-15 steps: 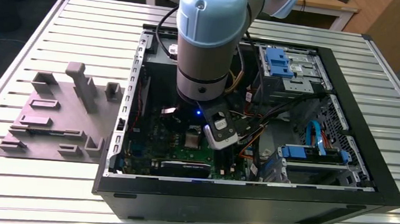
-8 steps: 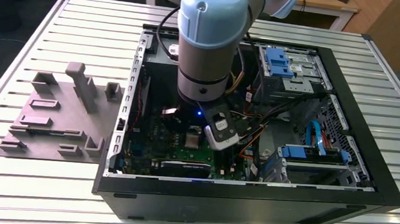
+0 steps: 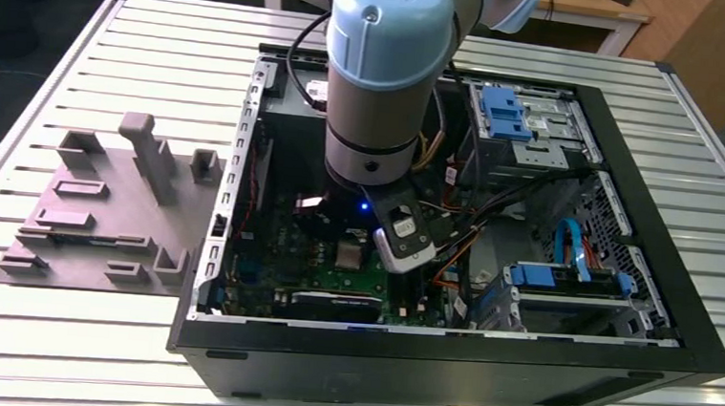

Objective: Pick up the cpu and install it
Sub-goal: 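Place the cpu into insertion slot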

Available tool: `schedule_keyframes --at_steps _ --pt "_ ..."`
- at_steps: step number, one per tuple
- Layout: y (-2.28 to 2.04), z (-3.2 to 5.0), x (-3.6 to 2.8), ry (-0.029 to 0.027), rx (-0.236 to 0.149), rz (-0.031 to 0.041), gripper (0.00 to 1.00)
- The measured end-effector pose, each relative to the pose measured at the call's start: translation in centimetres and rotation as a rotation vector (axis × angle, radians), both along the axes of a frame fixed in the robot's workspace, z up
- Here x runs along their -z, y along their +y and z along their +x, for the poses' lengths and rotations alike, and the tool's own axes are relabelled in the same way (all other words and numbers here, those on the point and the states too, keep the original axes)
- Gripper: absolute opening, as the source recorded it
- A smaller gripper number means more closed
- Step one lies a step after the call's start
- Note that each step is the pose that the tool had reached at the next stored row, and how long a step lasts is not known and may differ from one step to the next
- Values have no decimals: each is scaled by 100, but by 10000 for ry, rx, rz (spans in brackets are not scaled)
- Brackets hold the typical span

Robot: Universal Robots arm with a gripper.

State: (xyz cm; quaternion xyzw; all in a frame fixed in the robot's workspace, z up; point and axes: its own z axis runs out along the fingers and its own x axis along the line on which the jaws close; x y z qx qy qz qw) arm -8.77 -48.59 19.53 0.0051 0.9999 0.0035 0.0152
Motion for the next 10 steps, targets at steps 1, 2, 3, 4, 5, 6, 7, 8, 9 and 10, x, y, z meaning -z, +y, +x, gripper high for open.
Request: schedule_keyframes --at_steps 1,2,3,4,5,6,7,8,9,10 --pt "0 0 0 0 0 0 45" --pt "0 0 0 0 0 0 45" --pt "0 0 0 0 0 0 45" --pt "0 0 0 0 -1 0 45" --pt "0 0 0 0 0 0 45" --pt "0 0 0 0 -1 0 45" --pt "0 -1 0 3 0 0 44" --pt "0 -2 -1 7 2 -4 44" --pt "0 -1 -1 0 1 -1 39" --pt "0 -1 0 0 0 -1 39"
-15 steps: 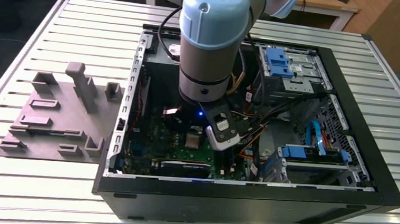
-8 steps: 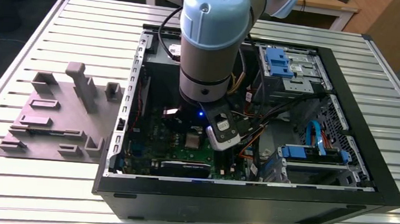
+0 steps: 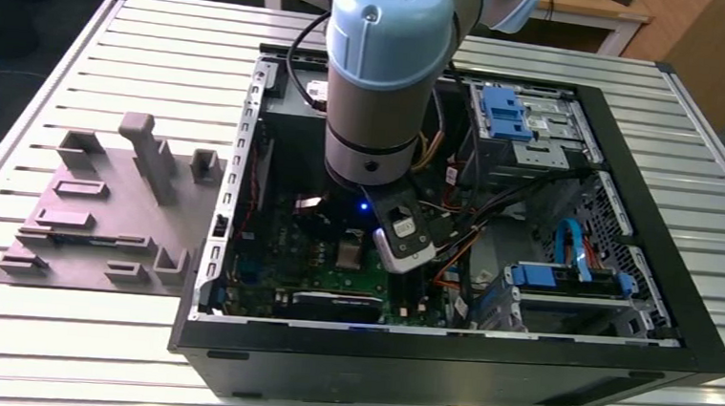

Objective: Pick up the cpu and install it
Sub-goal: 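Place the cpu into insertion slot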

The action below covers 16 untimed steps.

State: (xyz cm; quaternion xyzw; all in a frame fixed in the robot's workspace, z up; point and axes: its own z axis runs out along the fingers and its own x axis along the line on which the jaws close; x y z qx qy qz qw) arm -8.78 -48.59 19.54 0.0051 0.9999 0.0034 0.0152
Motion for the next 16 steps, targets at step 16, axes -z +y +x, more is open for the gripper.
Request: schedule_keyframes --at_steps 16 --pt "0 1 -96 -2 -118 1 38"
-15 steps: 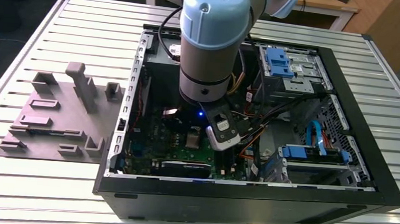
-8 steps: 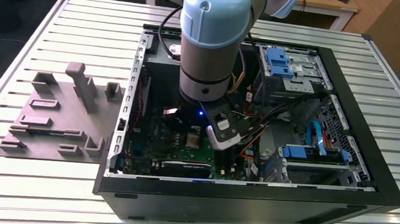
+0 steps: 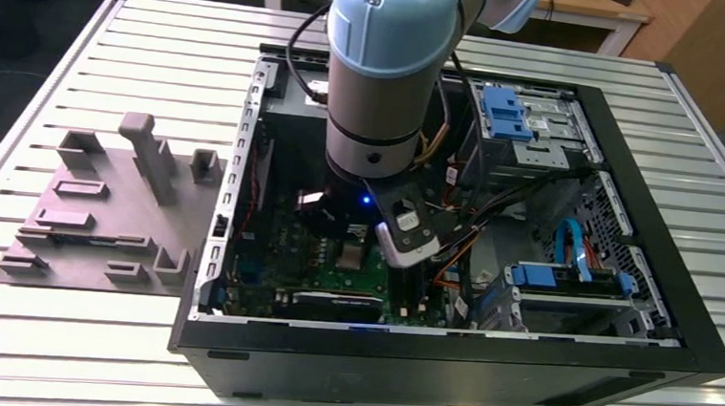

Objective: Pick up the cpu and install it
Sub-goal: 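Place the cpu into insertion slot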

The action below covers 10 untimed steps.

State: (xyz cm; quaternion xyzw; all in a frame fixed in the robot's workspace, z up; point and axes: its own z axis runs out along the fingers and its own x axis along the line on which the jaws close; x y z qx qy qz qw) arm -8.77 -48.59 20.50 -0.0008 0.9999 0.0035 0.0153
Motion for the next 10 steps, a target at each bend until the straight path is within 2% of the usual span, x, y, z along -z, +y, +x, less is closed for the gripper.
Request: schedule_keyframes --at_steps 3,5,10 --pt "0 0 14 0 -262 1 38" --pt "0 0 36 0 -279 0 38" --pt "0 0 45 1 2 -1 38"
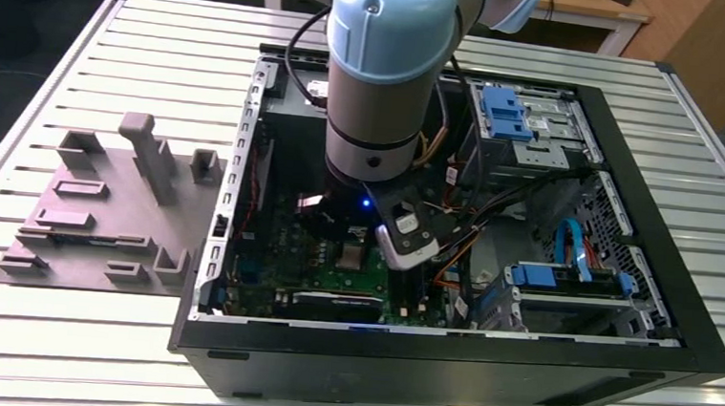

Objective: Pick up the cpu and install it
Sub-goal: 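Place the cpu into insertion slot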

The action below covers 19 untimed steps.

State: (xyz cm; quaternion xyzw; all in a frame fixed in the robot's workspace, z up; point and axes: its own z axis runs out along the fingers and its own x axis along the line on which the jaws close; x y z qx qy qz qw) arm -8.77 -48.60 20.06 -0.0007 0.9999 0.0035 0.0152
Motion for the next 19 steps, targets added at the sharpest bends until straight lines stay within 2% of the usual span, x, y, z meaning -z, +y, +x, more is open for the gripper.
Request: schedule_keyframes --at_steps 14,19 --pt "0 0 1 -1 35 1 38" --pt "1 0 -18 -3 35 4 38"
